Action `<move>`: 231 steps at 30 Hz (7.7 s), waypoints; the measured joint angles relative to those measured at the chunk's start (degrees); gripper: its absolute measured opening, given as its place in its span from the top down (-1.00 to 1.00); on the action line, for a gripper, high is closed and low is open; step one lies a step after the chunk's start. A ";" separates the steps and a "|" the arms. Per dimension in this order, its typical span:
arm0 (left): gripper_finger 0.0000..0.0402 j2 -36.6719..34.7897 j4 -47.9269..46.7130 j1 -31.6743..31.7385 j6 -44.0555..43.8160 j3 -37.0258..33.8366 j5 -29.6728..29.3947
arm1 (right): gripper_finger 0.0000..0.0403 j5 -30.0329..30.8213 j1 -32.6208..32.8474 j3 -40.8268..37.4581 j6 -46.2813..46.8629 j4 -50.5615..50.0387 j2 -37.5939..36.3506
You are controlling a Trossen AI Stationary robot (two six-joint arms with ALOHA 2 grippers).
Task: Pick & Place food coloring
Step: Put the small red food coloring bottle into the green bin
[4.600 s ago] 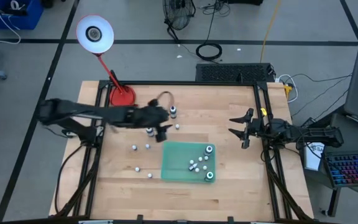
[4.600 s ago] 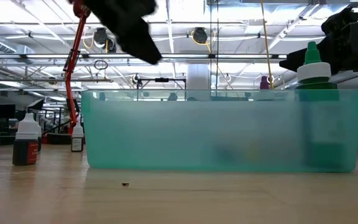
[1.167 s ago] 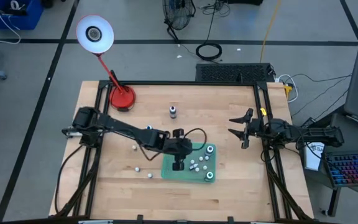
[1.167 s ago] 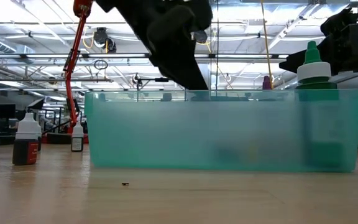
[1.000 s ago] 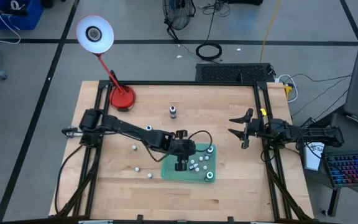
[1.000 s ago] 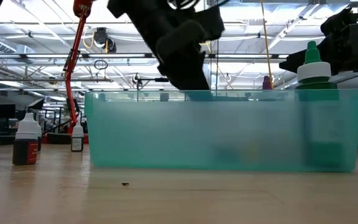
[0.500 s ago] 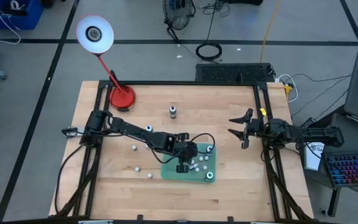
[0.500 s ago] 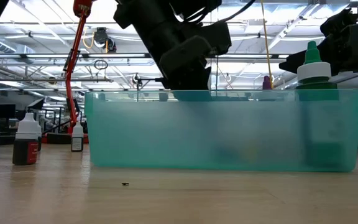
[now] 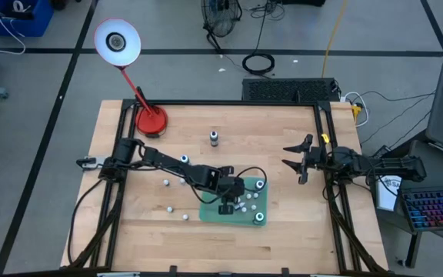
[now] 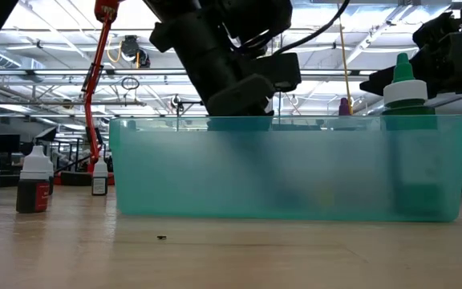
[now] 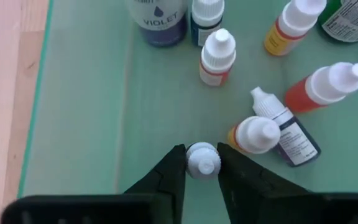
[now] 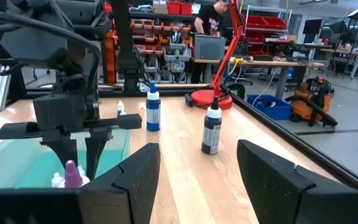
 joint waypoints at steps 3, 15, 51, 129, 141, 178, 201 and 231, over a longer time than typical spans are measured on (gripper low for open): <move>0.39 0.01 -0.27 0.00 -0.06 0.00 0.08 | -0.01 0.00 0.02 0.00 0.02 0.07 -0.02; 0.17 -4.62 -4.05 0.03 1.91 -0.04 1.49 | -0.01 0.00 0.02 0.00 0.02 -0.07 -0.02; 0.24 -15.21 -39.08 -22.27 -59.15 0.02 -10.73 | 0.00 0.00 0.02 0.02 0.02 0.06 0.76; 0.20 -10.80 -31.63 -19.04 -52.33 -8.81 1.76 | -0.01 -0.01 0.01 0.01 0.02 0.03 0.74; 0.20 -10.80 -31.67 -19.31 -52.03 -8.81 3.30 | -0.01 -0.01 0.01 0.01 0.01 0.03 0.74; 0.69 -10.80 -31.49 -19.30 -50.65 -8.76 2.91 | -0.01 -0.01 0.01 0.00 0.01 0.04 0.74; 0.69 -10.86 -52.82 -16.72 -36.84 21.43 -5.83 | 0.00 0.00 0.01 0.02 0.02 0.04 0.75; 0.69 11.06 -27.37 -5.07 -10.16 22.12 -1.82 | -0.02 0.00 0.02 0.01 0.02 0.03 0.76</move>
